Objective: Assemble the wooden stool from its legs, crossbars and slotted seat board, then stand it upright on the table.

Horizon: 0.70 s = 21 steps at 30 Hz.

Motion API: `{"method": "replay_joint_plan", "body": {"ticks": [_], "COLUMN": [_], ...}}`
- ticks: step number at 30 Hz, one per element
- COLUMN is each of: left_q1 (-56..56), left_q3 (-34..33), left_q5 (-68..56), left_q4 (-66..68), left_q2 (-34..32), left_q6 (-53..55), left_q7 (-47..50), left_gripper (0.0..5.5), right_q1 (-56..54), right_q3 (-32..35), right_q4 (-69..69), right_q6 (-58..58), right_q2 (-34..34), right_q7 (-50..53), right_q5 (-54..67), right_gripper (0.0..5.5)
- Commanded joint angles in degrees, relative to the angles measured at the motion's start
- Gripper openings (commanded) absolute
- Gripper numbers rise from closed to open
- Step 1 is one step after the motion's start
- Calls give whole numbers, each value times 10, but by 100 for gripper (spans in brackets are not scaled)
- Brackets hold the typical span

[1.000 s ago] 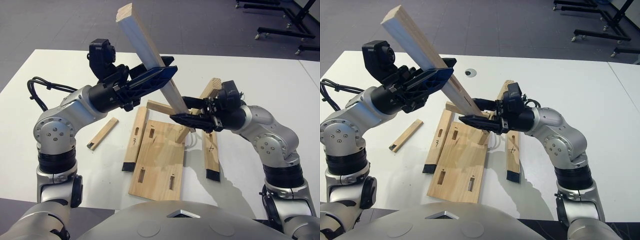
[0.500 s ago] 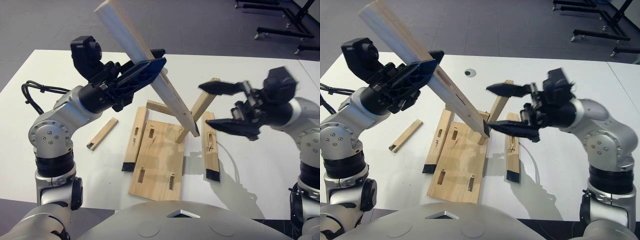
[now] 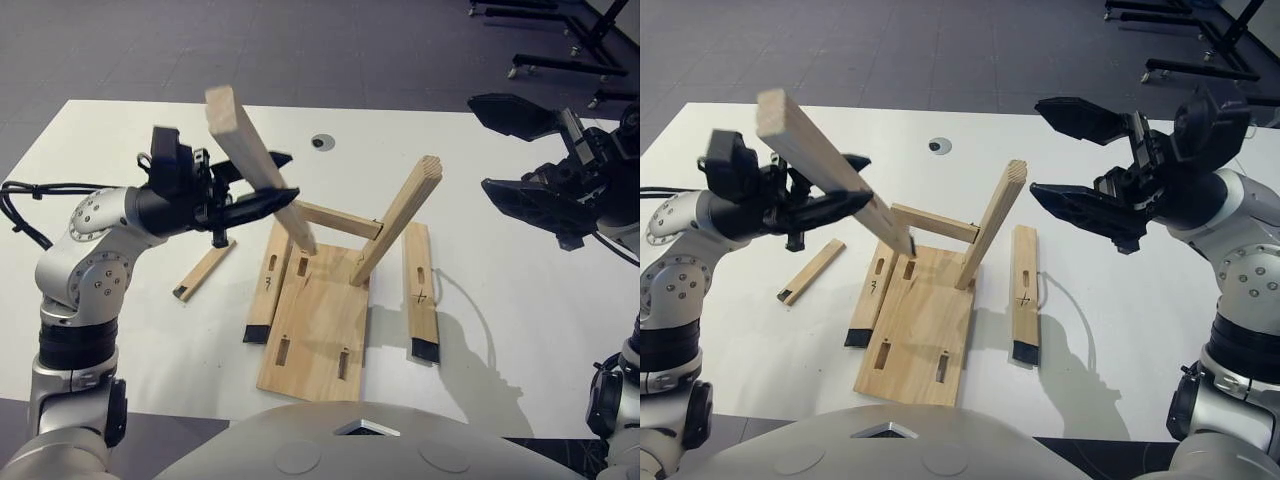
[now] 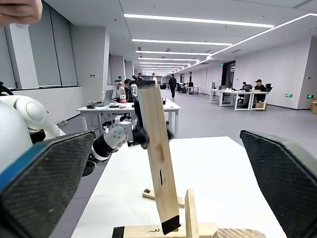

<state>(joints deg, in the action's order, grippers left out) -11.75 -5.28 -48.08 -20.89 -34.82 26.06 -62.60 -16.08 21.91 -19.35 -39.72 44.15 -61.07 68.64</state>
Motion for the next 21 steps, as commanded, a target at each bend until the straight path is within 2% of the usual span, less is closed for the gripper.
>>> {"method": "replay_joint_plan", "body": {"ticks": [1, 9, 16, 21], "left_q1": [15, 7, 16, 12], "left_q3": [-17, 4, 22, 39], "left_q5": [-1, 34, 42, 44], "left_q4": [30, 107, 98, 97], "left_q2": [-26, 8, 25, 27], "left_q6": [-10, -40, -39, -33], "left_q7": [-58, -85, -89, -99], "left_gripper": [203, 203, 203, 203], "right_q1": [-39, -144, -218, -250], "right_q3": [-9, -94, -206, -271], "right_q4": [26, 116, 417, 607], "right_q6": [20, 162, 372, 481], "right_q2": [-3, -69, -101, -161], "right_q7": [9, 104, 124, 75], "right_q5": [-31, -248, -504, -588], "right_gripper": [540, 540, 540, 540]}}
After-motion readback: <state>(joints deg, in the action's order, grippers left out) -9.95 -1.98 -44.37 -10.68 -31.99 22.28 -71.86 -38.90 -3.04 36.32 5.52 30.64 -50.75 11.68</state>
